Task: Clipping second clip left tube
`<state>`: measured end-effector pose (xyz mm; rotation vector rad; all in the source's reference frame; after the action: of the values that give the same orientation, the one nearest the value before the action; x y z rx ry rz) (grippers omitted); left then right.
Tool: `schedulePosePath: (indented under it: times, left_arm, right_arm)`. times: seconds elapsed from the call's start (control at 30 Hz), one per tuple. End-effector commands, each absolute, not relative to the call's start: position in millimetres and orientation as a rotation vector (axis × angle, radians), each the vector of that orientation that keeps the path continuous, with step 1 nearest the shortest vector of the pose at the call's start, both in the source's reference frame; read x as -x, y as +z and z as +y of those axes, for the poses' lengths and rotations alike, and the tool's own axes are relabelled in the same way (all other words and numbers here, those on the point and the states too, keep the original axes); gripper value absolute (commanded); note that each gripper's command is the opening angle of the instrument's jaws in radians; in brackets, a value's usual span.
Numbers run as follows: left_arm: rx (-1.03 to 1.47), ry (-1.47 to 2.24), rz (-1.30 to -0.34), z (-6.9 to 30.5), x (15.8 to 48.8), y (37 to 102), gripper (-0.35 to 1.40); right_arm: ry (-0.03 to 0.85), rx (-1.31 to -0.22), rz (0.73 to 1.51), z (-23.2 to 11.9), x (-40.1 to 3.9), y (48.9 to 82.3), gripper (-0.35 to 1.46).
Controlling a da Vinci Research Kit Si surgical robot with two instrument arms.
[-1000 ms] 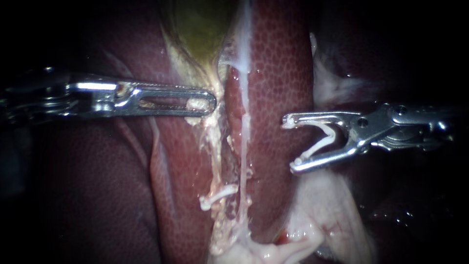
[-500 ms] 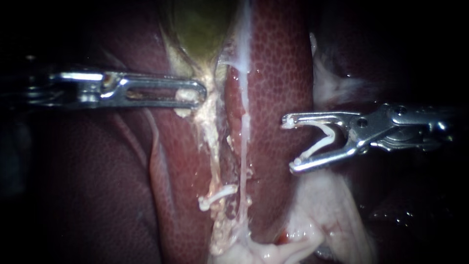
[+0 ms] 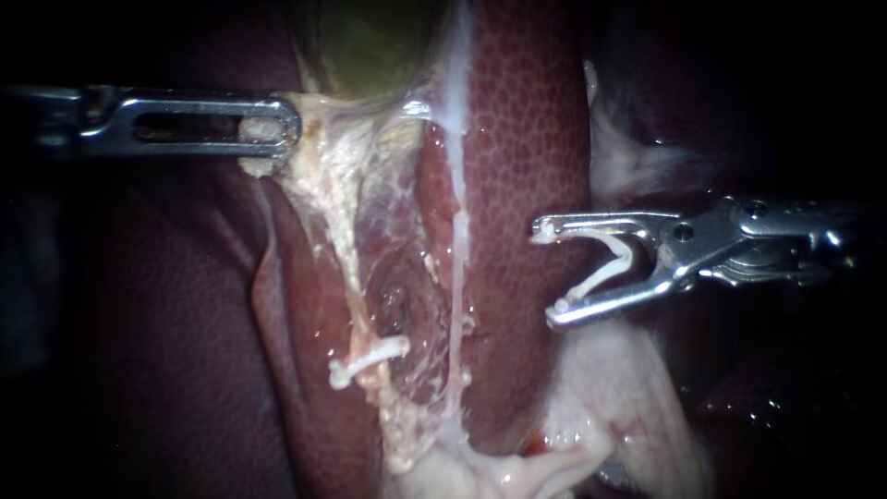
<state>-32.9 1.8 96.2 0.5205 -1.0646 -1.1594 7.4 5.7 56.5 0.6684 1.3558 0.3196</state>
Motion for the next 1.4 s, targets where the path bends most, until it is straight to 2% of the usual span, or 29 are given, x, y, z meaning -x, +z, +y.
schedulePosePath:
  times: [0.03, 0.37, 0.53, 0.7, 1.0, 1.4]
  left_arm:
    - [-0.519, -1.161, -1.064, 1.7, 33.0, 96.2, -0.35]
    - [-0.519, -1.161, -1.064, 1.7, 33.0, 96.2, -0.35]
    - [-0.517, -1.162, -1.064, 1.7, 33.2, 96.3, -0.35]
    - [-0.516, -1.163, -1.064, 1.7, 33.3, 96.3, -0.35]
    - [-0.515, -1.164, -1.064, 1.5, 33.3, 96.1, -0.35]
    - [-0.513, -1.166, -1.063, 1.4, 33.6, 96.1, -0.35]
  right_arm:
    - [0.320, -0.668, 1.356, 5.7, -7.4, 56.5, 0.60]
    - [0.319, -0.669, 1.356, 5.6, -7.7, 56.5, 0.60]
    - [0.309, -0.672, 1.361, 4.9, -9.4, 57.1, 0.60]
    - [0.276, -0.677, 1.372, 3.0, -12.9, 58.8, 0.60]
    - [0.285, -0.712, 1.367, 0.5, -18.8, 62.6, 0.60]
    - [0.295, -0.743, 1.356, -0.9, -22.6, 66.6, 0.60]
